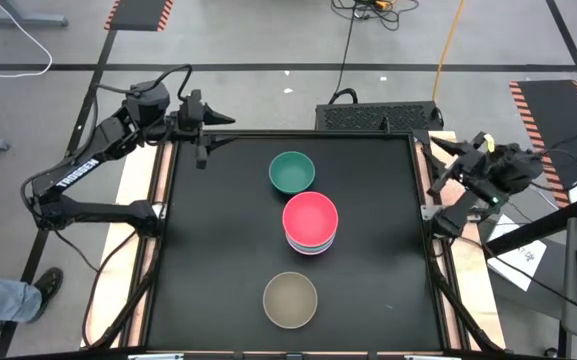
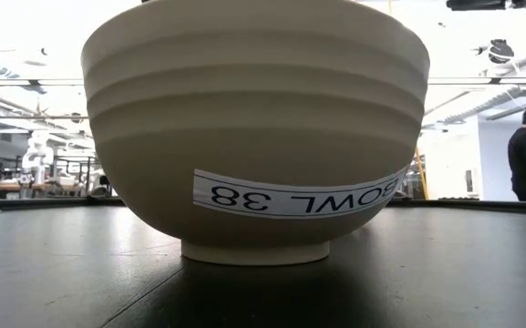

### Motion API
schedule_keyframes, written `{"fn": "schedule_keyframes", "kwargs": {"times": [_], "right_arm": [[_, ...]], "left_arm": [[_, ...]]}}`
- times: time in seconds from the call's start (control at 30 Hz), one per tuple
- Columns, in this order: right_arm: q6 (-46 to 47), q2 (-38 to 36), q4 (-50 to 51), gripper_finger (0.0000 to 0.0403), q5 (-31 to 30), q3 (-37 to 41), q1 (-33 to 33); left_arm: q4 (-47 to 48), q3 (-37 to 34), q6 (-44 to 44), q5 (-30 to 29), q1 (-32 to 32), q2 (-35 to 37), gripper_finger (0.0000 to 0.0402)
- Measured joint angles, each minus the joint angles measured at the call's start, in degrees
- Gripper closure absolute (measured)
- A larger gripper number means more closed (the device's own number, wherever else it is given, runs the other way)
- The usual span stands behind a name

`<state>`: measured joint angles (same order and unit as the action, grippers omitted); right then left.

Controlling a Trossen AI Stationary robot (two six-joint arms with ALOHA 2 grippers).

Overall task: Nest bowls inside each other
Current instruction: Stack the dark green bowl on top of the light pink bowl

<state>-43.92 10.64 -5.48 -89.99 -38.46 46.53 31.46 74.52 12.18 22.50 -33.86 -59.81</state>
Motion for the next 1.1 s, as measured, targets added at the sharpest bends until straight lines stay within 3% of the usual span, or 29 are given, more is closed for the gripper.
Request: {"fn": "schedule_keyframes", "kwargs": {"times": [0.37, 0.47, 0.63, 0.8, 0.97, 1.1], "right_arm": [[2.6, 6.3, 0.1, 0.0248, 0.0, 4.4, -18.1], [5.0, 7.7, 0.2, 0.0248, 0.0, 8.5, -19.1], [5.8, 7.6, -0.7, 0.0248, 1.3, 16.2, -11.4], [4.0, 3.0, -6.7, 0.0248, 1.9, 15.9, 1.0], [2.8, -9.0, -7.4, 0.0248, 0.0, 15.9, 16.2], [1.2, -9.1, -4.3, 0.0248, 0.1, 15.5, 19.8]], "left_arm": [[1.3, 0.0, -0.5, 0.0, 0.9, 0.0, 0.0188], [3.0, 0.0, 0.4, 0.0, 0.9, 0.0, 0.0188], [5.3, 0.0, 2.1, 0.7, 1.4, 0.0, 0.0188], [5.2, 0.0, 2.1, 1.3, 2.3, 0.0, 0.0188], [5.0, 0.0, 1.7, 1.3, 3.4, 0.0, 0.0188], [4.8, 0.0, 1.7, 1.2, 4.4, 0.0, 0.0188]]}}
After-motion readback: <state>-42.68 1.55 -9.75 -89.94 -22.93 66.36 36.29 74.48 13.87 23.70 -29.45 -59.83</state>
